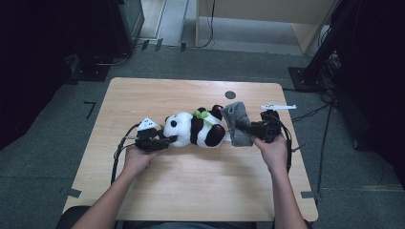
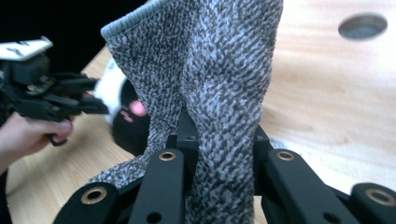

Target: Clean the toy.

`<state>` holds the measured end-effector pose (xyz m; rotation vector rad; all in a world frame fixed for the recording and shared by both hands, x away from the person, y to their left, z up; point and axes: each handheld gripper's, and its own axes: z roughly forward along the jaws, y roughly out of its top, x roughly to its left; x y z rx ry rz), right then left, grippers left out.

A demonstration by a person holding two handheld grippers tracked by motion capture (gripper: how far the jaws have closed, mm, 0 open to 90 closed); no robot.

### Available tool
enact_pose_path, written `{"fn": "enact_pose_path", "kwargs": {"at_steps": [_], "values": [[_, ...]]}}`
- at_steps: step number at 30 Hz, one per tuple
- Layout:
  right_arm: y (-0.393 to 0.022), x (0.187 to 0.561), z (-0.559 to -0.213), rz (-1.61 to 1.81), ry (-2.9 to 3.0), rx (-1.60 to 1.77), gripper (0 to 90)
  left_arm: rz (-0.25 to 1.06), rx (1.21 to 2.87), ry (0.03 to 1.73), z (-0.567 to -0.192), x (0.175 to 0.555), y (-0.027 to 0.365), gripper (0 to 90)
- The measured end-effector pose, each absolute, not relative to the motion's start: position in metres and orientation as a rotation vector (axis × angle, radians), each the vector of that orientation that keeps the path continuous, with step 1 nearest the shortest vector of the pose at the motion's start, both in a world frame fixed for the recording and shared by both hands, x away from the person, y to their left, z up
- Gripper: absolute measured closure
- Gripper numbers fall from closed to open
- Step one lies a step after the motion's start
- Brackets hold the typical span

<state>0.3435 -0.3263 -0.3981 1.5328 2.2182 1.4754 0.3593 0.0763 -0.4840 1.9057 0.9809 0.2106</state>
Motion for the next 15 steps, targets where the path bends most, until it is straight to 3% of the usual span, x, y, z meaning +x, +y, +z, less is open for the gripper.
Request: {"fn": "enact_pose_path", "kwargs": {"at_steps": [8,15], "values": [[-0.298,0.338,-0.374,1.533,2.275,1.402,76.0,0.22,1.908,0.978,-0.484,0.357,0.075,44.2],[-0.271,0.343,-0.388,1.467,2.38,1.367,75.5,0.219,1.918,0.976,-0.484,0.356,0.075,43.9]]}}
